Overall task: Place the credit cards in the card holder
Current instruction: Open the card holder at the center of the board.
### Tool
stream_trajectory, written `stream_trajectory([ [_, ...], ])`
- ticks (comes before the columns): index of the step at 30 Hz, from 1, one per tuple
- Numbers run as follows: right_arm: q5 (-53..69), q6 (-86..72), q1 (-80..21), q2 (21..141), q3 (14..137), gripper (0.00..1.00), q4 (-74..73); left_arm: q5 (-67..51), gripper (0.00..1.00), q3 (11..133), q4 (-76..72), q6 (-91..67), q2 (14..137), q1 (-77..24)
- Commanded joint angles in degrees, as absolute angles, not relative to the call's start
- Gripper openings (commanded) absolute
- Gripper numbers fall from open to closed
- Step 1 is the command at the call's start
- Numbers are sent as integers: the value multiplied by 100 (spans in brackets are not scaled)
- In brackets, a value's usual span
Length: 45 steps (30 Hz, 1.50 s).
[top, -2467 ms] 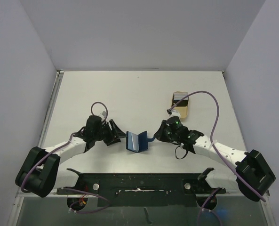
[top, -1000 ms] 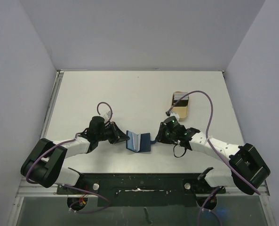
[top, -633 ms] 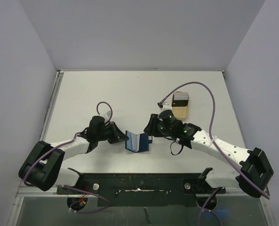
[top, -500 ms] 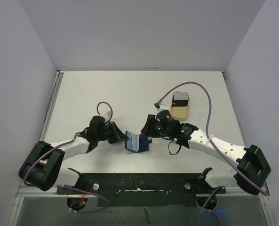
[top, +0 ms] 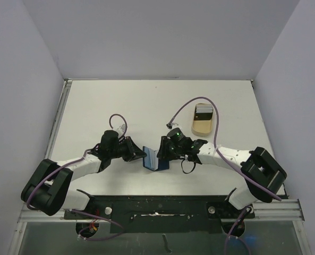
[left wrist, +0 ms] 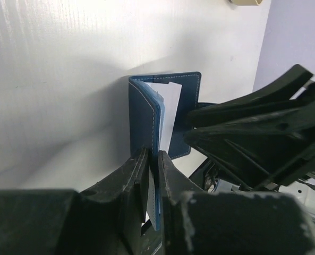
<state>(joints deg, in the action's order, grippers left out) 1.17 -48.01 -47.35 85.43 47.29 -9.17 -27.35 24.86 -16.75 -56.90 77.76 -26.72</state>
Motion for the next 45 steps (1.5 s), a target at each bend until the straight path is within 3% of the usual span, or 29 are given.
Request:
stream_trajectory([
  [1,4,-4774,-4754,8654,4514,33,-512,-2906,13,2467,-2278,-5793,7684,-2701],
  [7,74,-4763,-4676,8804,4280,31,-362,-2903,16,2353,-2429,-5783,7653,-2699],
  [12,56,-4764,-4670,8808,4221,30,-313,-2933,4,2306,-2548,-5772,7764,-2704],
  [19,42,-4763,-4653,8865,4184,30,-282,-3091,9,2192,-2991,-5924,7750,-2706],
  [22,29,-4773,-4658,8868,4162,29,-274,-3107,0,2118,-3127,-5974,7734,-2701],
  [29,25,-4748,-4640,8865,4225,30,-353,-3197,0,2068,-3405,-6058,7862,-2698],
  [33,27,-4729,-4636,8610,4400,39,-626,-3169,0,2109,-3401,-6056,7933,-2694],
  [45,162,-4817,-4750,8089,4824,78,-880,-3155,0,2135,-3401,-6106,8006,-2698],
])
